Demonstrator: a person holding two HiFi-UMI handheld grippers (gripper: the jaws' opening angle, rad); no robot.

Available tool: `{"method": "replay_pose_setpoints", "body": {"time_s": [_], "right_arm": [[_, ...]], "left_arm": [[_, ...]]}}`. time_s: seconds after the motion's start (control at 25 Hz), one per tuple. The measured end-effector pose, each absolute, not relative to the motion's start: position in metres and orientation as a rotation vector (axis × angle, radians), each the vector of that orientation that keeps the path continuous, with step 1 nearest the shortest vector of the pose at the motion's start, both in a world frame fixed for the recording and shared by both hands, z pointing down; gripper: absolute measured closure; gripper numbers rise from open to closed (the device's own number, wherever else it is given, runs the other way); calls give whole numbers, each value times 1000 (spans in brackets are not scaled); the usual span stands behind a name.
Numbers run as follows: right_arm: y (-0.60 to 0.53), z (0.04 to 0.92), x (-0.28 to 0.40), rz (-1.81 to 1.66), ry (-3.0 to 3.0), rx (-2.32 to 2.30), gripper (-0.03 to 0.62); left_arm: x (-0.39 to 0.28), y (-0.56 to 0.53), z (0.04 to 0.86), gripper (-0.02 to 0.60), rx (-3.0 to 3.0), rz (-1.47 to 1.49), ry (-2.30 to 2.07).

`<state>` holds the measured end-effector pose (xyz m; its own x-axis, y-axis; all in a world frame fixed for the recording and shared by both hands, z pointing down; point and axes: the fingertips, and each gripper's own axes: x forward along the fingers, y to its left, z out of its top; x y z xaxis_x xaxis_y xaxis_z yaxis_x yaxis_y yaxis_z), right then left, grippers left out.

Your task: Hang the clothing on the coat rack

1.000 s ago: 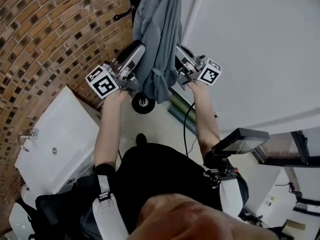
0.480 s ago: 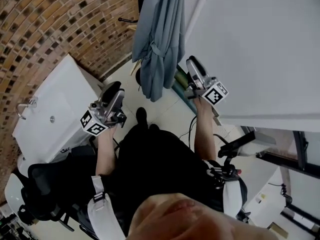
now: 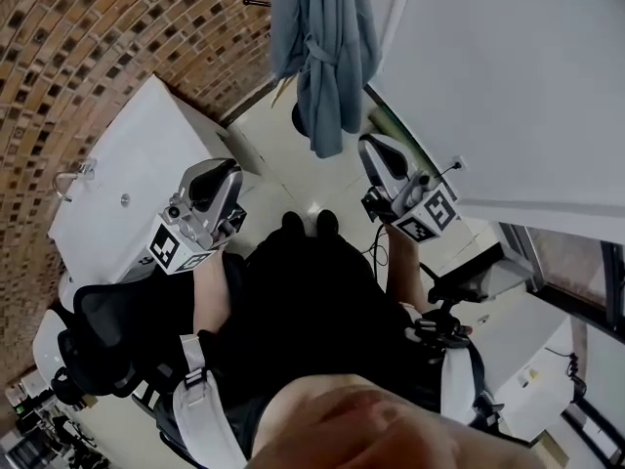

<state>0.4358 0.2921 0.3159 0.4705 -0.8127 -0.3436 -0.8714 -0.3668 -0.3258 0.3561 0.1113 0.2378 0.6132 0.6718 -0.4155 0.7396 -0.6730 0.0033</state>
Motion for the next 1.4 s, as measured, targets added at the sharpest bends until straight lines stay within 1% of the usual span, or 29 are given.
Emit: {"method": "replay_pose_setpoints", "body": {"time_s": [0.12, 0.24, 0.56, 0.76, 0.88, 1.12, 1.4], "right_arm": [[288, 293, 422, 248, 1412, -2309, 588], [277, 273, 406, 310, 1410, -2365, 589], [226, 239, 337, 337, 1404, -2533, 592], [213, 251, 307, 283, 1364, -2719, 594], [207, 259, 291, 271, 1384, -2756, 592], [194, 243, 274, 383, 1444, -2736, 592], [215, 236, 270, 450, 1492, -2733, 592]], "left_arm": [[342, 109, 226, 569, 2655, -665, 1222], [328, 100, 227, 580, 2656, -684, 1270], [302, 80, 238, 580, 2563, -732, 1417], [294, 82, 246, 580, 2421, -798, 1494], [282, 85, 247, 580, 2414, -808, 1508], [259, 85, 232, 580, 2473, -833, 1543], [250, 105, 219, 580, 2535, -812, 1505]]}}
